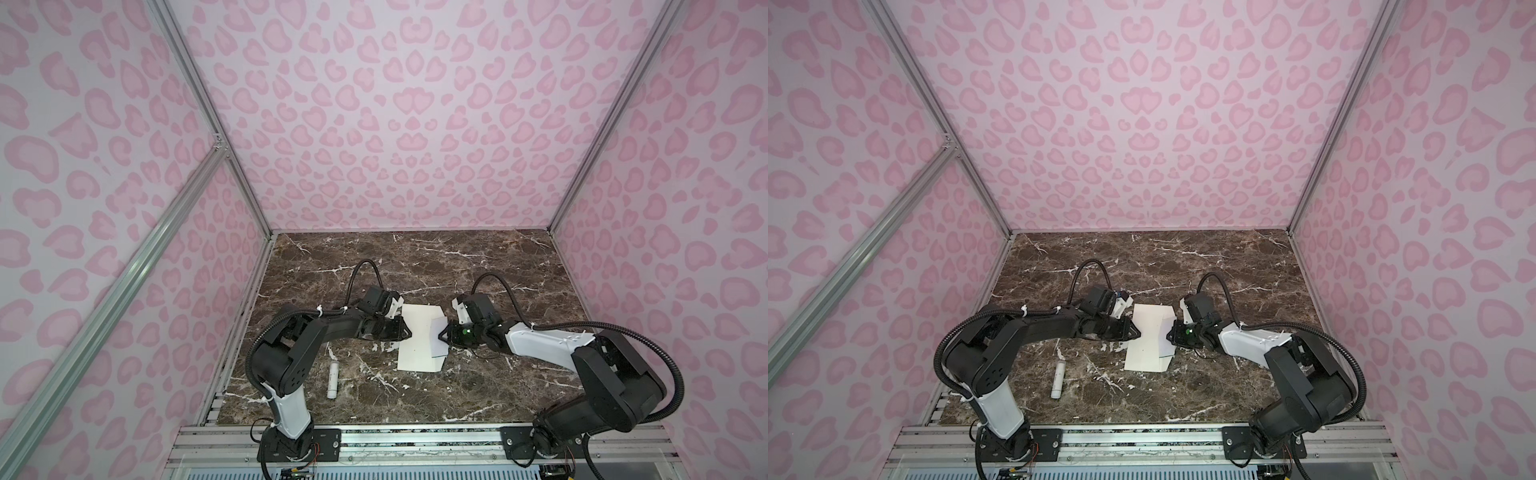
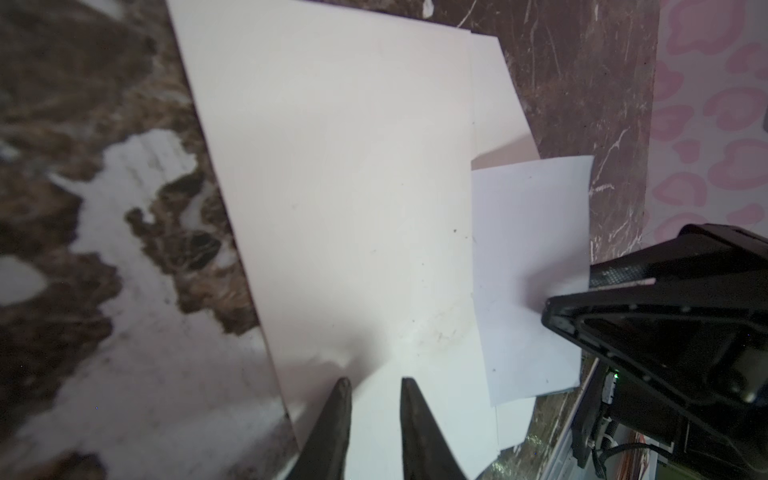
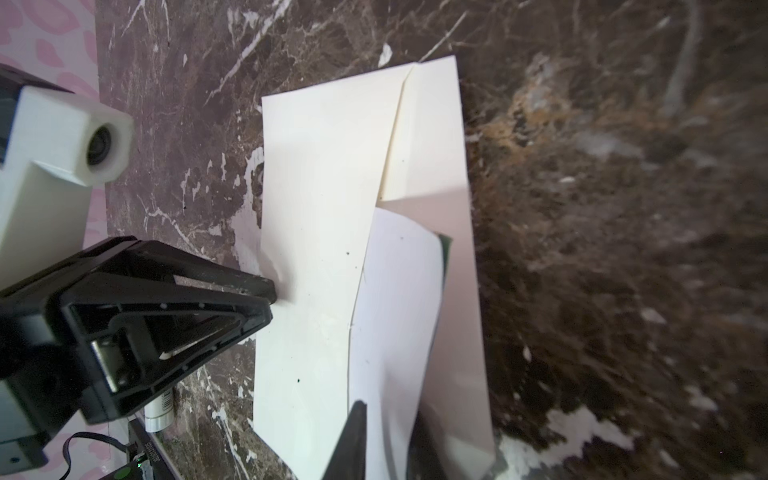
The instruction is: Place the letter into the envelope and seal it
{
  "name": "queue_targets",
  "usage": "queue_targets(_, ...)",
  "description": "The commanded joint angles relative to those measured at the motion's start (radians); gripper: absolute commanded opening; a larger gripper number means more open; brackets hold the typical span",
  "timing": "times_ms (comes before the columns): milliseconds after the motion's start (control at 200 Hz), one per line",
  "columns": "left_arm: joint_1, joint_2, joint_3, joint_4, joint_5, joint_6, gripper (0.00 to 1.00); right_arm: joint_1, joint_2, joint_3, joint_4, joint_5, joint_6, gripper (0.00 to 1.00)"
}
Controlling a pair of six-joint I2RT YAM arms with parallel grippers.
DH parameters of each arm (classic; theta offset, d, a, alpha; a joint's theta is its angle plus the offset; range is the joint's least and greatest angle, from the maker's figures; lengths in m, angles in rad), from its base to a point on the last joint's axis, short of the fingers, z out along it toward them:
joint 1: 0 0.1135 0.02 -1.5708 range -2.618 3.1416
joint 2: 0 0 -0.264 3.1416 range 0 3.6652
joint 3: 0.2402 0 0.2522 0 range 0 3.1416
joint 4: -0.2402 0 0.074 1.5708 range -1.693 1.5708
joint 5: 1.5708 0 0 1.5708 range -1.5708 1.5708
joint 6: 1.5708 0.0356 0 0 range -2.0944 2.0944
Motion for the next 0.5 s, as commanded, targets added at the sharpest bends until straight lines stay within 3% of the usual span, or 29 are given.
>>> queue_targets(0,0.004,0.010,-0.011,-0.153,-0.132,0.011,0.26,0.000,0.015,0.001,0.013,-0.006,0.002,0.11)
queue_targets(180,0.004,0.013,-0.006,-0.149,-0.123,0.007,0.26,0.010,0.048,0.006,0.050,-0.025,0.029,0.05)
queue_targets(495,0.004,0.005,-0.005,-0.147,-0.110,0.006,0.26,0.018,0.092,-0.010,0.129,-0.036,0.072,0.04)
